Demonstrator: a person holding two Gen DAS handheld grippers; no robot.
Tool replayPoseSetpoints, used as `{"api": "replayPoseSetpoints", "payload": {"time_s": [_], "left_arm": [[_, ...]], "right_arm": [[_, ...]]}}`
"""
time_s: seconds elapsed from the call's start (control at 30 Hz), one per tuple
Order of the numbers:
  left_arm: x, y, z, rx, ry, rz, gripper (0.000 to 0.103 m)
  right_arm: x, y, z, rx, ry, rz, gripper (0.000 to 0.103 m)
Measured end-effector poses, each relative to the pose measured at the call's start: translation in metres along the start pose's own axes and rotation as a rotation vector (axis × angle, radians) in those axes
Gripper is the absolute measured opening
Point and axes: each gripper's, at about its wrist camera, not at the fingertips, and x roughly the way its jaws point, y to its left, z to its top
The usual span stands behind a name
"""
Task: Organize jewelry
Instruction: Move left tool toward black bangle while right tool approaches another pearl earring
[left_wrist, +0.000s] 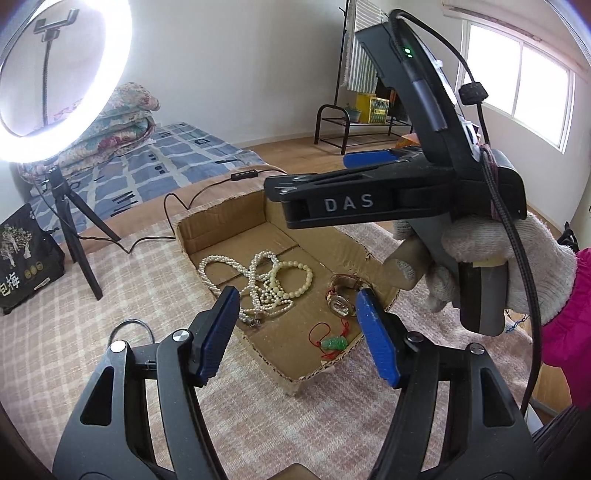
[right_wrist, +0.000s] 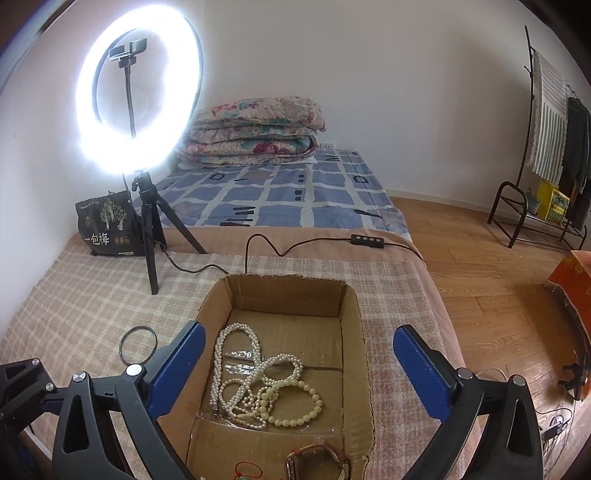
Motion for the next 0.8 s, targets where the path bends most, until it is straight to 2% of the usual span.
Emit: {"api": "replayPoseSetpoints", "payload": {"time_s": [0.23,0.4,0.6,0.8], "left_arm": [[-0.024,0.007,-0.003,-0.003,-0.016,0.0,0.067],[-0.045,0.021,-0.004,-0.002,-0.027,0.012,0.067],[-0.072,0.059,-0.003,-0.019,-0.047,0.063,0.067],[-0.087,0.109,-0.006,-0.088,-0.048,0.122,0.067]], "right_arm": [[-0.026,0.007,0.002,-0.009,-0.014,-0.031,0.103],[-0.047,0.008,-0.002,0.031,-0.034,-0.047,0.103],[-0.071,0.013,-0.023,0.074,-0.039,-0.082,0.103],[-0.095,0.033,-0.046,0.089,-0.032,-0.047,0.103]]}}
